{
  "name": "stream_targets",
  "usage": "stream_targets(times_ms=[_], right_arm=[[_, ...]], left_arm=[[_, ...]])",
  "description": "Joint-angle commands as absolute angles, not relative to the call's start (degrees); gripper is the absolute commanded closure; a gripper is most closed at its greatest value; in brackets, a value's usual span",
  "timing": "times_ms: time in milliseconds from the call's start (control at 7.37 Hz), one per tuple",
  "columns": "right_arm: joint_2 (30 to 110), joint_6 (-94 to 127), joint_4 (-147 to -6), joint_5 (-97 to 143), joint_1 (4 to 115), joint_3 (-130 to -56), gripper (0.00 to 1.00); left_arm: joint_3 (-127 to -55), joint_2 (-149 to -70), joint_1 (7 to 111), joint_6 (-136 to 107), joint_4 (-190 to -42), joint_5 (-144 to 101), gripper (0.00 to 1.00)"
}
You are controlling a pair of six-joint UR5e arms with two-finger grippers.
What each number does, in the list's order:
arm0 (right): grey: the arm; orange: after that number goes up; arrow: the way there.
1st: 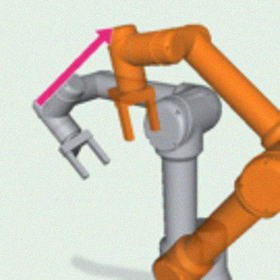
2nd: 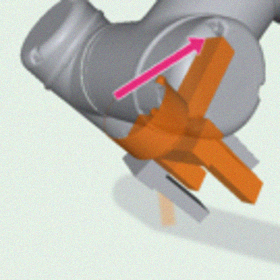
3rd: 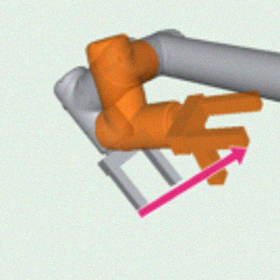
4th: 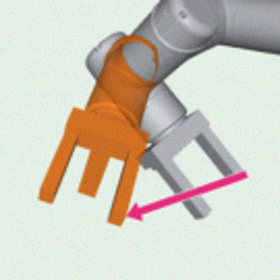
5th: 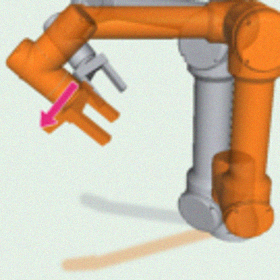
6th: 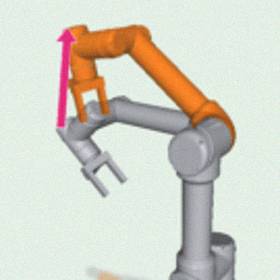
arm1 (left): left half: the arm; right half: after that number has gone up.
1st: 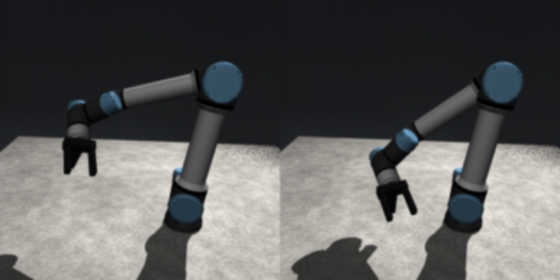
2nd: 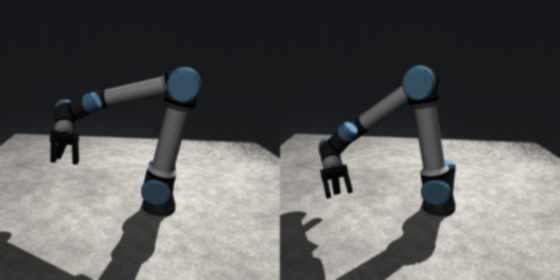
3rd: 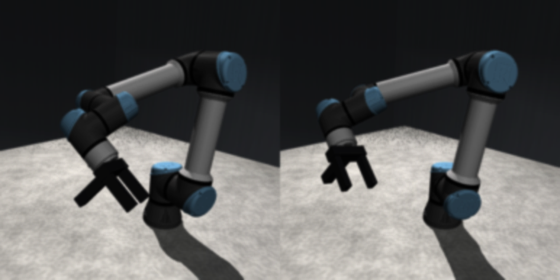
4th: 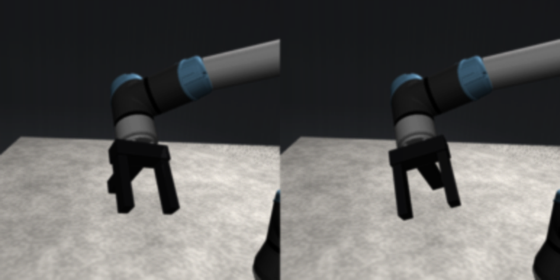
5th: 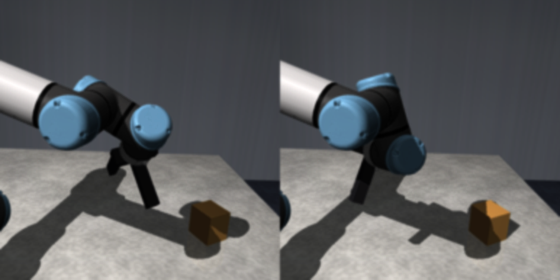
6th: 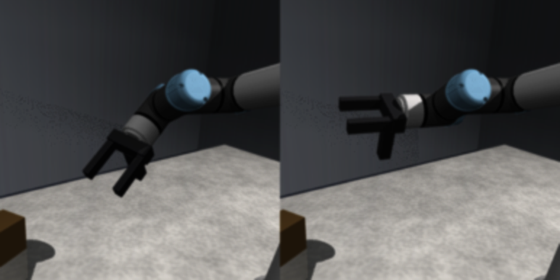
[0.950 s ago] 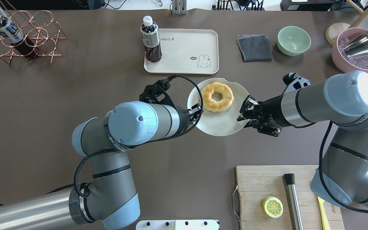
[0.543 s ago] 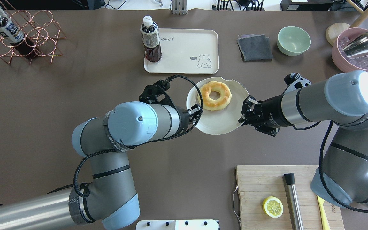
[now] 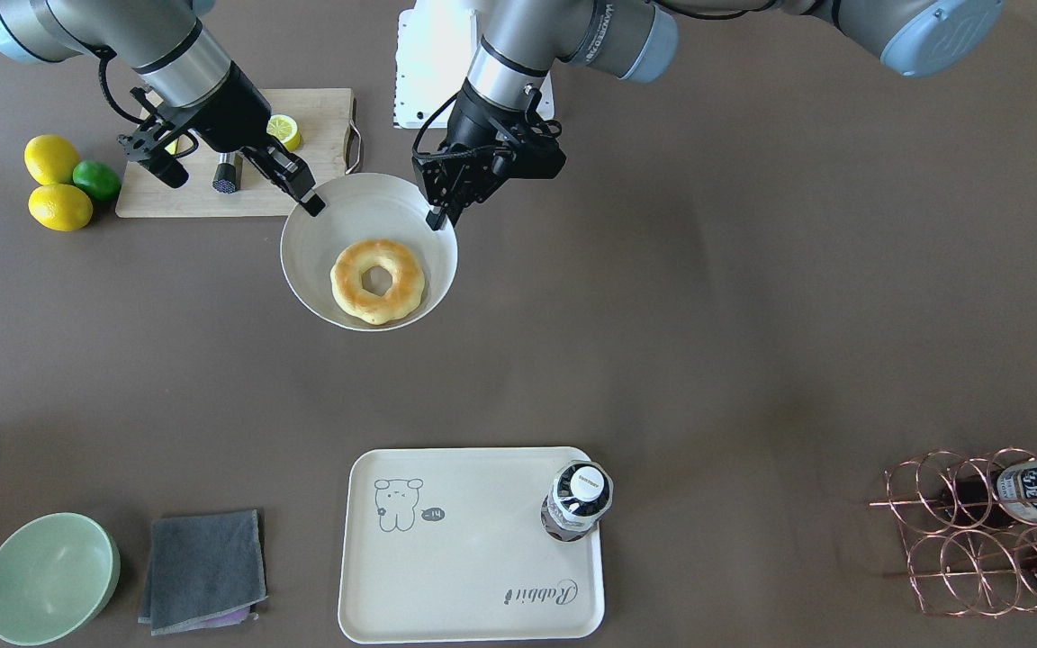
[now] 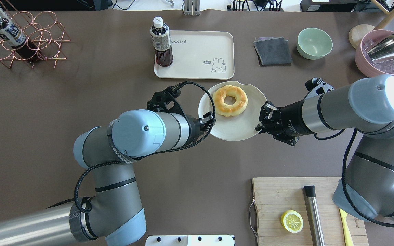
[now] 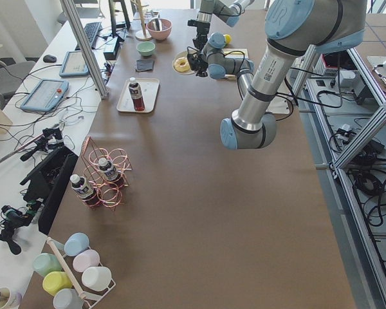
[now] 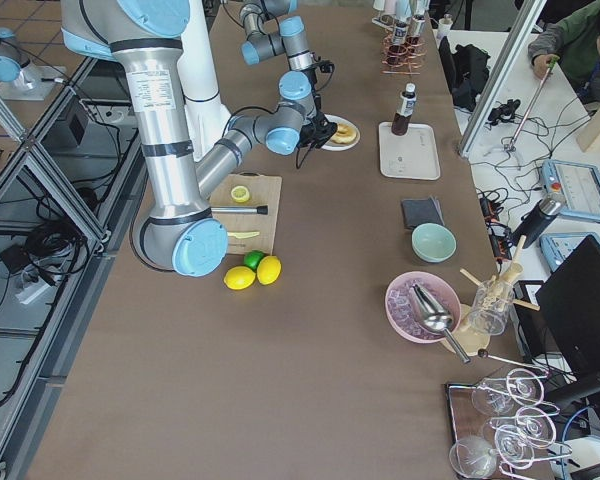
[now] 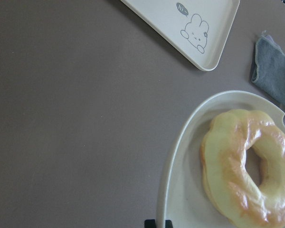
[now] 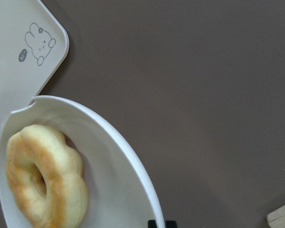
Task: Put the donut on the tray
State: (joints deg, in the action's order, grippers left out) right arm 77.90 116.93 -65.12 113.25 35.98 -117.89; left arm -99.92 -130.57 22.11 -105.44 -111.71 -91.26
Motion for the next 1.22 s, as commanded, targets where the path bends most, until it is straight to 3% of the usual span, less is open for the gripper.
stream_targets(times_ms=[0, 543, 1086], right_arm=[[78.3, 117.2, -65.0, 113.0, 35.9, -117.5, 1.00], [76.3, 119.7, -64.8, 111.1, 38.1, -112.6, 1.00], [58.4, 123.0, -64.9, 108.6, 43.3, -89.9, 1.00]], left_arm=[[-105.3, -126.6, 22.6, -100.7, -111.7, -92.0, 0.02], [-113.8, -115.0, 35.6, -87.7, -111.9, -113.6, 0.02], [-113.5, -103.8, 44.5, -75.3, -119.6, -125.4, 0.02]])
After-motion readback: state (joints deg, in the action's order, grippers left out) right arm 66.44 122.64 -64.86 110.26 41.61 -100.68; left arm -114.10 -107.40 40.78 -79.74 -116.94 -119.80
